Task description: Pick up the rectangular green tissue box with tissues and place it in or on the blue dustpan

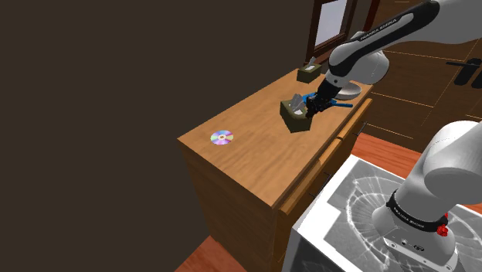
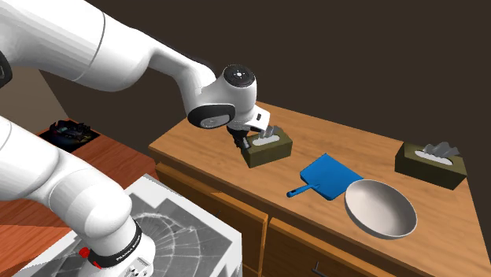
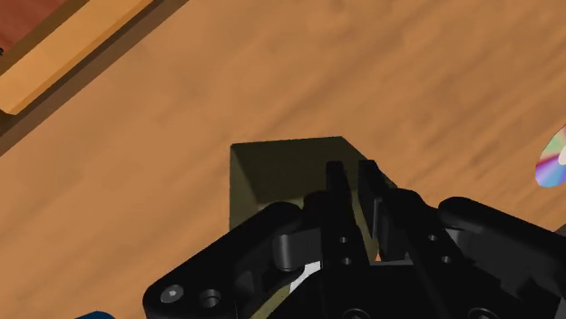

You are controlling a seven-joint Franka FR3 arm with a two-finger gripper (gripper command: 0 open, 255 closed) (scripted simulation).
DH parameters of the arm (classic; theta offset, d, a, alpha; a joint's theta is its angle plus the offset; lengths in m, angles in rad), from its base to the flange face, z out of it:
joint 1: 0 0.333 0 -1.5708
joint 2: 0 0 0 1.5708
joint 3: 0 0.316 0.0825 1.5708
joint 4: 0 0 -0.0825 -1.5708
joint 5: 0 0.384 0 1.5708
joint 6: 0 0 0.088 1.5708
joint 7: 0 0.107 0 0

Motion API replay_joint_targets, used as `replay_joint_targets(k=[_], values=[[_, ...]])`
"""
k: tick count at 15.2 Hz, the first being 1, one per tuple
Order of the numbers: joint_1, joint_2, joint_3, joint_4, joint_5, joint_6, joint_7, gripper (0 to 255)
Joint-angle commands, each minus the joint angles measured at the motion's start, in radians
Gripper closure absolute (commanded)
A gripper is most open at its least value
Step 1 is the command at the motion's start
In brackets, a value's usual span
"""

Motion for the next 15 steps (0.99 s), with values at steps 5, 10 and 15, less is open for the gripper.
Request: replay_joint_targets(k=[5, 10, 15], values=[[0.000, 0.000, 0.000, 0.000, 0.000, 0.000, 0.000, 255], [0.102, 0.053, -0.111, 0.033, 0.178, 0.123, -0.229, 0], [0.318, 0.137, -0.332, 0.141, 0.594, 0.207, -0.703, 0]])
